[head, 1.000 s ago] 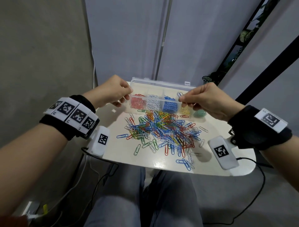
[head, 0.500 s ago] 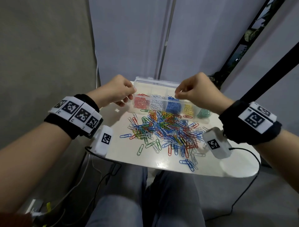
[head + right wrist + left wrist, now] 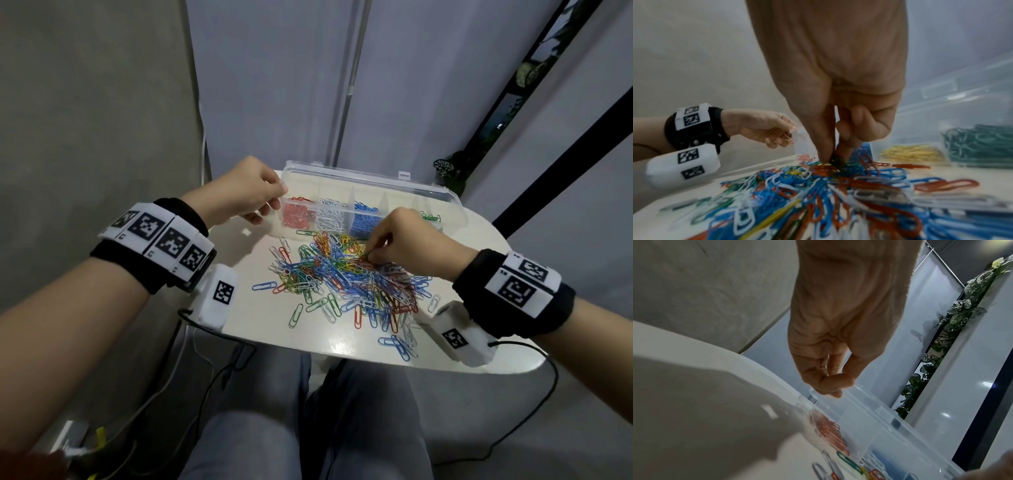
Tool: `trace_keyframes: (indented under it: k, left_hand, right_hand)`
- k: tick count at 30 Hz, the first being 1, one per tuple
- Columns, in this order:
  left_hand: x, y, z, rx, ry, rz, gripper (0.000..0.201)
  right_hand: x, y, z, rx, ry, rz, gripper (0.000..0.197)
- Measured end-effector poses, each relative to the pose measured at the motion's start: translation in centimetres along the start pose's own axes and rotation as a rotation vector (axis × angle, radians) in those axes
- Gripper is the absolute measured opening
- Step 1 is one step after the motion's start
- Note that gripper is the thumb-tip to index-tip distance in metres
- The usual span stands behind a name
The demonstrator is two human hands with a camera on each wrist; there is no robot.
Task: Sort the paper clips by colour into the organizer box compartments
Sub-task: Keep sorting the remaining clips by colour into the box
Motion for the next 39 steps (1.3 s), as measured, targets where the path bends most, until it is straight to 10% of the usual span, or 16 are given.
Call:
trace_keyframes:
  k: [16,28,33,39]
  left_hand:
    - [0.0,0.1,0.1,0.009,0.005,0.005,0.023]
    - [0.0,0.1,0.0,0.005,0.002,-0.001,0.022]
    - [0.0,0.1,0.0,0.006,0.002,-0.003,0.021]
    - [0.1,0.0,0.0,0.007,0.008,0.000,0.021]
  right_hand:
    - [-1.5,1.1,3.0,0.887,-0.387,-0.058,0.007]
    - [-0.8,9.7,7.9,0.398,-0.352,0.488,0.010]
    - [-1.0,8.6,10.1,0.355,-0.433,0.387,0.018]
    - [-1.7,8.0,5.1,0.346,-0.166,0.380,0.009]
Point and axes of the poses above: each hand's wrist, its own x-axis towards the middle knuckle, its own y-axis out of the back of the hand, z = x × y, the point moved 6 cm from there along x, towards the middle knuckle, and after that the axes turned 4 degrees about z, right-handed, at the moved point
